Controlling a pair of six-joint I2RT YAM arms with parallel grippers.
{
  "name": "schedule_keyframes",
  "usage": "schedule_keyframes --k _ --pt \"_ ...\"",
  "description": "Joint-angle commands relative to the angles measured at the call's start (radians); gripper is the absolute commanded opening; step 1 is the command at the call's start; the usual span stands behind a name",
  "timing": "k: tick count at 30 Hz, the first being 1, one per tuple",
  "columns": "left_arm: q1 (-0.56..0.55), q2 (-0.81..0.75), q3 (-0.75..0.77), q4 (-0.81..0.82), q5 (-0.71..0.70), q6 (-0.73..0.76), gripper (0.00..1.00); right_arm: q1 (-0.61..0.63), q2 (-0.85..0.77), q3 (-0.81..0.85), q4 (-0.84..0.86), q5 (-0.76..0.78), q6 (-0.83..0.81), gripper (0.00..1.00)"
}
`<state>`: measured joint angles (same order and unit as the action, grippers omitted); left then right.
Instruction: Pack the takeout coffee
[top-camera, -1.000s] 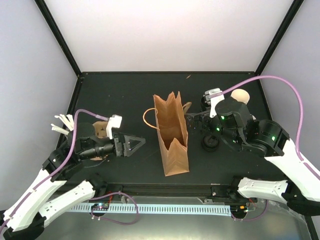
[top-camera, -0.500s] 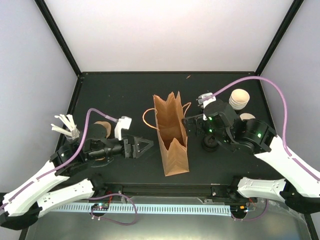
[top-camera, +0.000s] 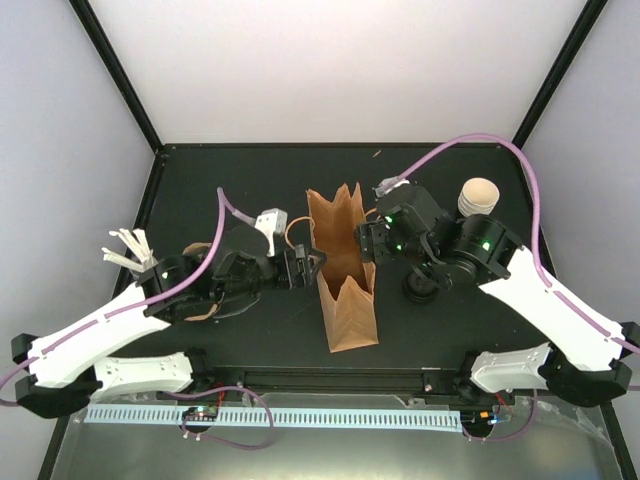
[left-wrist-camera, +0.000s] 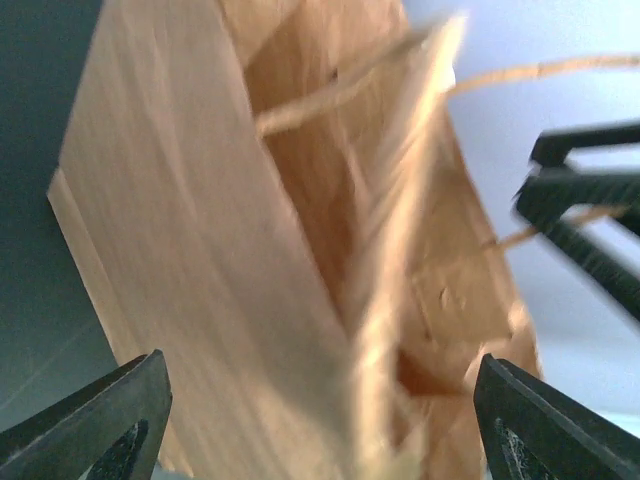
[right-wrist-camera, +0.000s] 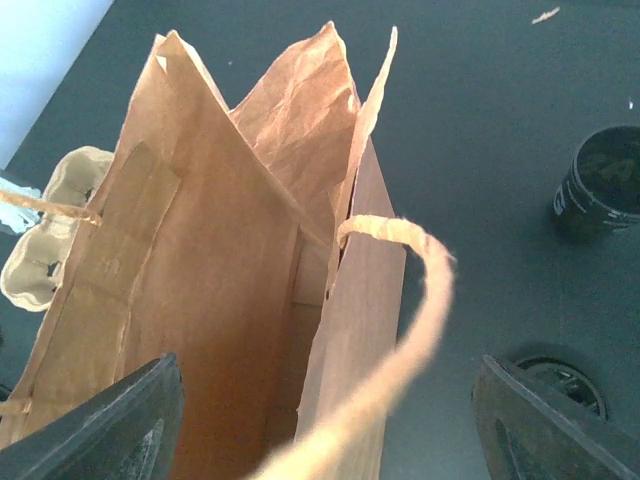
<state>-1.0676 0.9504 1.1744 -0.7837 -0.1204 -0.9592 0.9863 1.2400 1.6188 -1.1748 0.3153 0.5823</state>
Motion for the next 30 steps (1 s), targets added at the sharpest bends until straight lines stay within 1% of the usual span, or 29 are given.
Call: schedule_keyframes --k 1,5,8,14,20,22,23,24,25,28,30 --pt "-0.033 0.082 0.147 -0.155 -0.226 -0.112 0.84 0.004 0.045 0.039 -0.069 0.036 0.056 0.8" --pt "-0.052 0.131 0.164 -0.177 -0.254 -0.188 0.77 0.005 0.066 0.045 -0.082 0.062 0.073 0.79" --pt "-0.081 0.17 0.202 -0.218 -0.296 -0.236 0.78 0.005 0.075 0.05 -0.081 0.065 0.073 0.79" --pt "-0.108 0.232 0.26 -0.271 -0.351 -0.26 0.78 0.005 0.065 0.009 -0.045 0.059 0.073 0.78" --pt "-0.108 0.241 0.248 -0.273 -0.403 -0.257 0.65 0.005 0.057 -0.024 0.004 0.026 0.055 0.77" --pt "-0.108 0.242 0.25 -0.277 -0.423 -0.244 0.57 0.004 0.051 -0.028 0.017 0.018 0.046 0.77" --pt "-0.108 0.243 0.25 -0.281 -0.437 -0.239 0.51 0.005 0.044 -0.03 0.027 0.014 0.039 0.78" --pt "-0.107 0.244 0.249 -0.285 -0.455 -0.237 0.44 0.005 0.038 -0.034 0.037 0.01 0.031 0.78" --pt "-0.107 0.245 0.245 -0.289 -0.475 -0.236 0.34 0.005 0.029 -0.035 0.048 0.008 0.02 0.78" --pt "-0.097 0.246 0.246 -0.293 -0.499 -0.226 0.15 0.005 0.014 -0.036 0.079 -0.016 -0.01 0.8" --pt "-0.089 0.248 0.255 -0.292 -0.499 -0.213 0.08 0.004 0.01 -0.025 0.087 -0.03 -0.022 0.8"
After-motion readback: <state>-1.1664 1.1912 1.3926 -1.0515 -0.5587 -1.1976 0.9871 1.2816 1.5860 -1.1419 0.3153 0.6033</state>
